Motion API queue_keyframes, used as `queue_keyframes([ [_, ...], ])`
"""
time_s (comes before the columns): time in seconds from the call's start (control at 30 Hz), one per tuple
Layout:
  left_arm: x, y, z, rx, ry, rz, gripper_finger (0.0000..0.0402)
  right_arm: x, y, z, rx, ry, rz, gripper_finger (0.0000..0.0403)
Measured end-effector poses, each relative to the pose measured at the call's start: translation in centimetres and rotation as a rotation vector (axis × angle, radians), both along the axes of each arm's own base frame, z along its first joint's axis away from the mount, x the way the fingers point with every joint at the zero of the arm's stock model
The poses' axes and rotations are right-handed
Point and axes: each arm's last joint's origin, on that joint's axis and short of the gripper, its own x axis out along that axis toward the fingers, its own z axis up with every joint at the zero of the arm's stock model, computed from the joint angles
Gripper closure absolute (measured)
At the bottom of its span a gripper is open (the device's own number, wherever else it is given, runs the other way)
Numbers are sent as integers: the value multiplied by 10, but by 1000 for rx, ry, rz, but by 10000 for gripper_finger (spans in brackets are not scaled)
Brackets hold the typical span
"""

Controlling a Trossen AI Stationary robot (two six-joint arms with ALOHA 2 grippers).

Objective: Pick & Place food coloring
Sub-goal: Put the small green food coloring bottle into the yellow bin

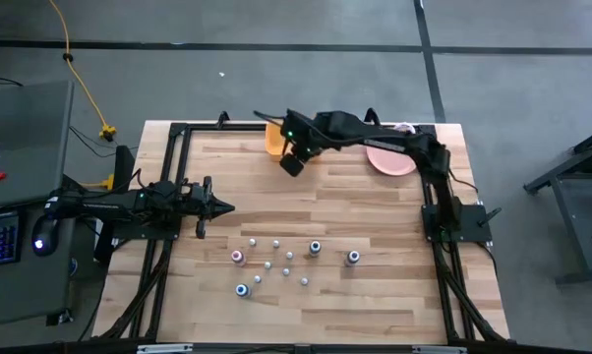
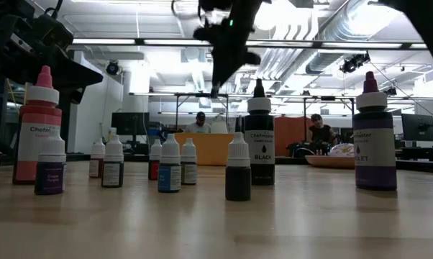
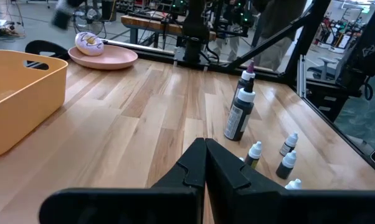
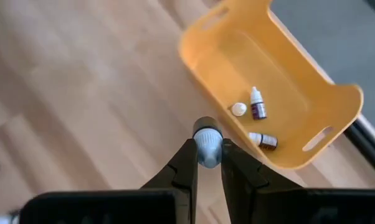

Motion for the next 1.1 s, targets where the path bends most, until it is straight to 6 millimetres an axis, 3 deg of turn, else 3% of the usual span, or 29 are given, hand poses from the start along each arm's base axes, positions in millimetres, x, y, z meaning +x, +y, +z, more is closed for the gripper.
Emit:
queue_keyframes([
  [0.23,0,0,0,0,0,-1,401,-1,-46,-29,73,23,-131,362],
  [0.47,0,0,0,0,0,-2,401,-8,-75,-40,92,27,-221,358],
  [0.67,0,0,0,0,0,0,401,1,-83,-51,112,-30,-236,363],
  [1.1,0,0,0,0,0,-1,401,28,-83,-104,183,-26,-208,361],
])
